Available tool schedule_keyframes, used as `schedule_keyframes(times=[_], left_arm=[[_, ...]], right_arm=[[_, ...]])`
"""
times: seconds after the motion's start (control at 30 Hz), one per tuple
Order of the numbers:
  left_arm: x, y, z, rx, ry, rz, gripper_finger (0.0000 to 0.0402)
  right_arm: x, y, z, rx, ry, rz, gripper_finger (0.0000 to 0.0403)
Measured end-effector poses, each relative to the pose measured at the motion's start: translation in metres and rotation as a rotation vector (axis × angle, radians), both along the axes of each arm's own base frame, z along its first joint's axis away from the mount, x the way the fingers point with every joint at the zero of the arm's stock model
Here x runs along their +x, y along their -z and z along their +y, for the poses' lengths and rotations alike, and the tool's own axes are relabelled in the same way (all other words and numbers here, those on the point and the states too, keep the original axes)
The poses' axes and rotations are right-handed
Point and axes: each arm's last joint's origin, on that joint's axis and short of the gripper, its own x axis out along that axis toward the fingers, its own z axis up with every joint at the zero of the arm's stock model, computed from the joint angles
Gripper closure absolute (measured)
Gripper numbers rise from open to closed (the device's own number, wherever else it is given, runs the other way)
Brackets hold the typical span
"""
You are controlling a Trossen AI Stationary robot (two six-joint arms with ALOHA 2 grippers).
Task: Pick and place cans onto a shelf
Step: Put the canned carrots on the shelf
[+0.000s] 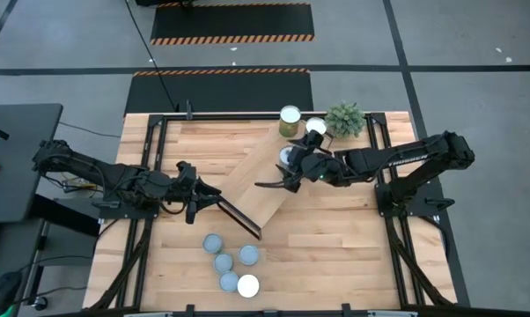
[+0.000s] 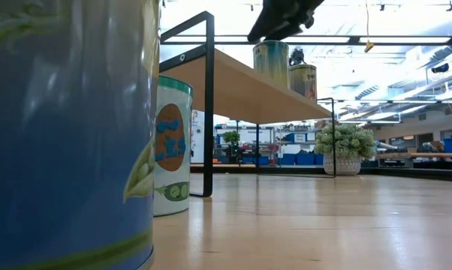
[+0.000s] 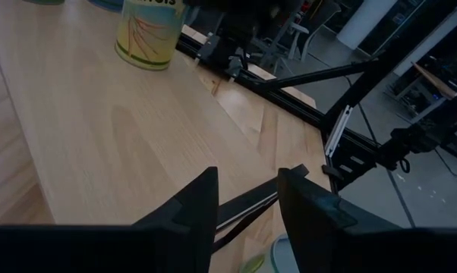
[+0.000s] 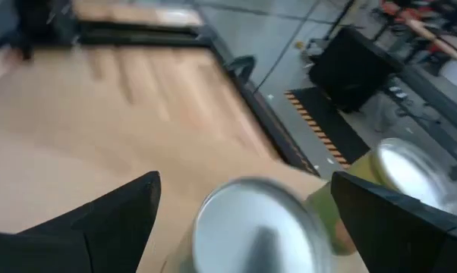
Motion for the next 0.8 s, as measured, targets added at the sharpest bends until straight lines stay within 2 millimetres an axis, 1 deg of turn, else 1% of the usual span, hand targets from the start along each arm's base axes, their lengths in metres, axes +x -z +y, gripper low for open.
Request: schedule_keyframes(times=[0.2, 0.33, 0.8], left_arm=[[0.000, 0.000, 0.000, 0.001, 0.000, 0.000, 0.0260], [0.000, 0.000, 0.000, 0.005, 0.001, 0.000, 0.0260], [0.000, 0.000, 0.000, 0.010, 0.003, 0.000, 0.0260]], right_arm=[[-0.006, 0.008, 0.000, -0.045, -0.042, 0.144, 0.0010], [-0.007, 0.010, -0.003, -0.071, -0.071, 0.196, 0.0010], [-0.006, 0.009, -0.038, -0.079, 0.020, 0.202, 0.0010]])
